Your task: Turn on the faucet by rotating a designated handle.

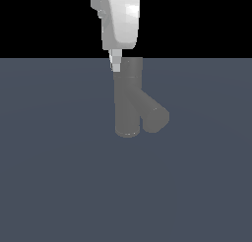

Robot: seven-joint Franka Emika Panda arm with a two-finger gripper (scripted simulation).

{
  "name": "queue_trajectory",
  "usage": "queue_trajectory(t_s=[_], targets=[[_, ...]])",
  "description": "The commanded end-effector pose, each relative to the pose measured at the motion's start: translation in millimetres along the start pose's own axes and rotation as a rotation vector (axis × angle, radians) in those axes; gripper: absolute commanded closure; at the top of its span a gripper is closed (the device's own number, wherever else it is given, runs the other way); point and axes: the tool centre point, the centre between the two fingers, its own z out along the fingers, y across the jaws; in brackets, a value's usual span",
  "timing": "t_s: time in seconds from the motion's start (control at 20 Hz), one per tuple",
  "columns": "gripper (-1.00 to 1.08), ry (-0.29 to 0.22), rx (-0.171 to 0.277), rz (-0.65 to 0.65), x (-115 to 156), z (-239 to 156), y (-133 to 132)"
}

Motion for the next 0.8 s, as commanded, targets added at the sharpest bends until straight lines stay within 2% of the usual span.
queue_trajectory(t_s=[0.0,0.75], targets=[[1.08,0.001,0.0,0.015,19,0,2],[1.08,0.001,-0.002,0.034,104,0,5]])
